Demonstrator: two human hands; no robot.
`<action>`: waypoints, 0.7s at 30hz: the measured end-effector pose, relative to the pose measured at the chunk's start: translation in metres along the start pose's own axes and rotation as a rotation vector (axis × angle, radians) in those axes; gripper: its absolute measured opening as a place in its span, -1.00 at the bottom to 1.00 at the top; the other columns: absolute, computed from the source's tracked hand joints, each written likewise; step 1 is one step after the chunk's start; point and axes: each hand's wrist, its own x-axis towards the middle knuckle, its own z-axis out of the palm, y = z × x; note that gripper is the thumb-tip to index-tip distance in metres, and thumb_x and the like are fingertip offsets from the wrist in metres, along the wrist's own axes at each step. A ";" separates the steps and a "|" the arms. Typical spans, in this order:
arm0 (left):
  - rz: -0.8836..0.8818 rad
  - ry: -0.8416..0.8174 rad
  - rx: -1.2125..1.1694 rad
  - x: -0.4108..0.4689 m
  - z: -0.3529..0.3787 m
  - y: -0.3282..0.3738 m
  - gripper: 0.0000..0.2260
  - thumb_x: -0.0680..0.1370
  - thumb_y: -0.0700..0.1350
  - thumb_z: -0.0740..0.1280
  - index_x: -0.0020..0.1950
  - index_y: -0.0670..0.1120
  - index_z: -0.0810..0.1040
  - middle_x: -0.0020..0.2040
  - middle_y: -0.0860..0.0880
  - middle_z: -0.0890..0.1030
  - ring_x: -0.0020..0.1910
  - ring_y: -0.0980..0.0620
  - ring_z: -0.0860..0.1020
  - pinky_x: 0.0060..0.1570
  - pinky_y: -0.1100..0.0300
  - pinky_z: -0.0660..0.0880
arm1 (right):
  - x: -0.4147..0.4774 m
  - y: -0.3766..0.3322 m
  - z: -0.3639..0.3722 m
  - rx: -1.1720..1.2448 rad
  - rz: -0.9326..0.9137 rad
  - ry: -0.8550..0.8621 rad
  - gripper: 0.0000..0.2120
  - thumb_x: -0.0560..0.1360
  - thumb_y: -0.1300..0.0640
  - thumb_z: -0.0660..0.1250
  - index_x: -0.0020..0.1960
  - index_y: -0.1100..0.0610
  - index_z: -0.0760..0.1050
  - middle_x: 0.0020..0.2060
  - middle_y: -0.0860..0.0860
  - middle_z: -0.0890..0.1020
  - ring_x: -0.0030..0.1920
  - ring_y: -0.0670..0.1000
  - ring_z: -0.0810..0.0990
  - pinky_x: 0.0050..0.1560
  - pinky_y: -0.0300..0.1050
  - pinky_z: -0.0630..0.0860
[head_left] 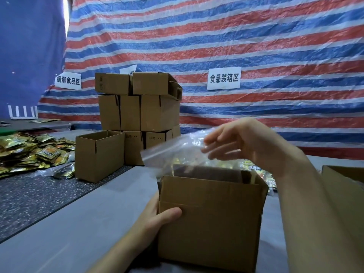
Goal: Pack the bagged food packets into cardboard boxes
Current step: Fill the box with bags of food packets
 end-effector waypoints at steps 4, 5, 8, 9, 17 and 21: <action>0.013 0.028 0.007 0.000 -0.001 -0.002 -0.15 0.17 0.27 0.64 0.30 -0.16 0.52 0.13 -0.14 0.71 0.10 -0.11 0.69 -0.03 0.15 0.62 | 0.001 0.002 0.000 -0.183 0.094 0.049 -0.68 0.56 0.38 0.31 0.13 0.03 0.66 -0.18 0.04 0.75 -0.17 0.07 0.76 -0.24 -0.16 0.67; 0.013 0.032 0.003 0.000 -0.001 -0.003 -0.15 0.18 0.27 0.65 0.30 -0.16 0.52 0.13 -0.15 0.71 0.10 -0.12 0.69 -0.03 0.15 0.63 | 0.001 0.003 0.000 -0.154 0.101 0.047 -0.61 0.54 0.36 0.36 0.26 -0.01 0.57 -0.16 0.04 0.76 -0.16 0.07 0.76 -0.22 -0.13 0.68; 0.017 0.065 0.001 0.001 -0.003 -0.005 -0.16 0.18 0.27 0.66 0.30 -0.16 0.54 0.12 -0.17 0.71 0.10 -0.16 0.69 -0.04 0.12 0.63 | 0.000 0.002 -0.004 -0.075 0.094 0.065 -0.32 0.46 0.28 0.49 0.48 -0.02 0.29 -0.13 0.07 0.76 -0.14 0.10 0.76 -0.24 -0.12 0.68; 0.022 0.084 0.006 0.002 -0.004 -0.006 -0.16 0.18 0.27 0.66 0.30 -0.16 0.55 0.12 -0.18 0.71 0.10 -0.17 0.69 -0.04 0.11 0.64 | -0.001 0.001 -0.006 -0.077 0.093 0.069 -0.30 0.43 0.24 0.51 0.48 0.02 0.30 -0.13 0.07 0.76 -0.14 0.09 0.76 -0.25 -0.14 0.67; 0.058 0.206 0.092 0.007 -0.009 -0.007 -0.06 0.07 0.36 0.66 0.32 -0.06 0.53 0.13 -0.08 0.71 0.12 -0.15 0.68 -0.03 0.05 0.64 | -0.016 -0.008 -0.017 -0.072 0.111 -0.081 -0.86 0.61 0.19 0.31 0.03 0.27 0.59 -0.09 0.21 0.73 -0.11 0.27 0.74 -0.06 0.25 0.66; 0.083 0.195 0.165 0.003 -0.007 -0.008 -0.11 0.13 0.36 0.64 0.33 -0.04 0.53 0.16 -0.06 0.70 0.16 -0.15 0.65 0.11 -0.10 0.62 | -0.015 -0.008 -0.015 -0.044 0.141 -0.086 -0.87 0.65 0.20 0.24 0.07 0.27 0.49 -0.12 0.26 0.71 -0.19 0.32 0.73 -0.37 0.02 0.67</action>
